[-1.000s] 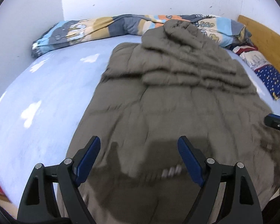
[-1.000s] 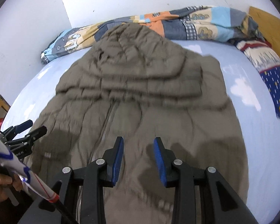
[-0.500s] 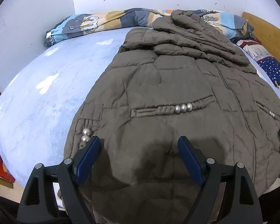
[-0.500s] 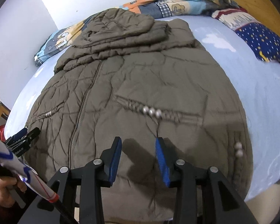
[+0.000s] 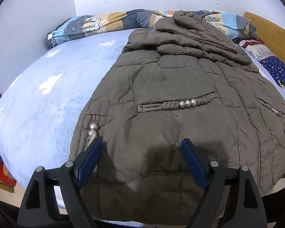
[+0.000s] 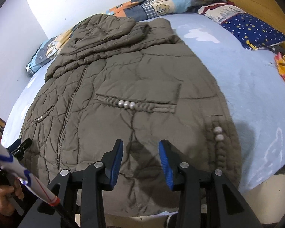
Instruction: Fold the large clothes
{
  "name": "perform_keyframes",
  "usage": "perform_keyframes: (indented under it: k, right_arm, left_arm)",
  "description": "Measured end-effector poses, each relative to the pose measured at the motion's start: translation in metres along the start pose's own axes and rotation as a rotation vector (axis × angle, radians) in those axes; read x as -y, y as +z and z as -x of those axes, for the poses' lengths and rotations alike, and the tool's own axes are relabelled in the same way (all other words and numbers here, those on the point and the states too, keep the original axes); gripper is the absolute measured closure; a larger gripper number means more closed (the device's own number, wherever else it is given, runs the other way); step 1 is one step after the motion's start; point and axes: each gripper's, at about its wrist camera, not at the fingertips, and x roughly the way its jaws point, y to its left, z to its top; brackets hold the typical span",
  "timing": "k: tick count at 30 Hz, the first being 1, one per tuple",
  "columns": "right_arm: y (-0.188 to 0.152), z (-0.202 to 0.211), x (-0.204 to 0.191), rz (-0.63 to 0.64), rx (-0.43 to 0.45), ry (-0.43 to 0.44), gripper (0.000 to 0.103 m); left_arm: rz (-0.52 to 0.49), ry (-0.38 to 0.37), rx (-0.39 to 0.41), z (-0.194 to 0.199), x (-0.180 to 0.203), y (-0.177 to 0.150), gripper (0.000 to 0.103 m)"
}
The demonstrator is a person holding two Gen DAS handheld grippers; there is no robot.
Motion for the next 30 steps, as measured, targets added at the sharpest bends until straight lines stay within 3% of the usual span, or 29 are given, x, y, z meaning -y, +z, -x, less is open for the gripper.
perform_keyframes:
  k: [12, 17, 19, 22, 26, 30]
  right_arm:
    - [0.004, 0.015, 0.043, -0.143, 0.047, -0.091, 0.049]
    - [0.003, 0.018, 0.062, -0.232, 0.053, -0.022, 0.049]
    - [0.003, 0.022, 0.067, -0.254, 0.059, -0.005, 0.049]
    - [0.004, 0.036, 0.078, -0.278, 0.097, -0.061, 0.043]
    - [0.003, 0.043, 0.106, -0.376, 0.113, -0.020, 0.038]
    - [-0.004, 0.029, 0.126, -0.491, 0.062, 0.070, 0.037]
  left_arm:
    - [-0.010, 0.000, 0.002, 0.002, 0.002, -0.003, 0.019]
    - [0.033, -0.024, 0.001, 0.006, -0.006, 0.000, 0.019]
    - [0.086, -0.028, 0.002, 0.010, -0.020, 0.002, 0.019]
    - [0.186, -0.038, -0.011, 0.014, -0.046, 0.002, 0.019]
    - [0.348, -0.061, -0.063, 0.009, -0.087, -0.004, 0.019]
    - [0.532, -0.121, -0.127, -0.002, -0.120, -0.016, 0.019]
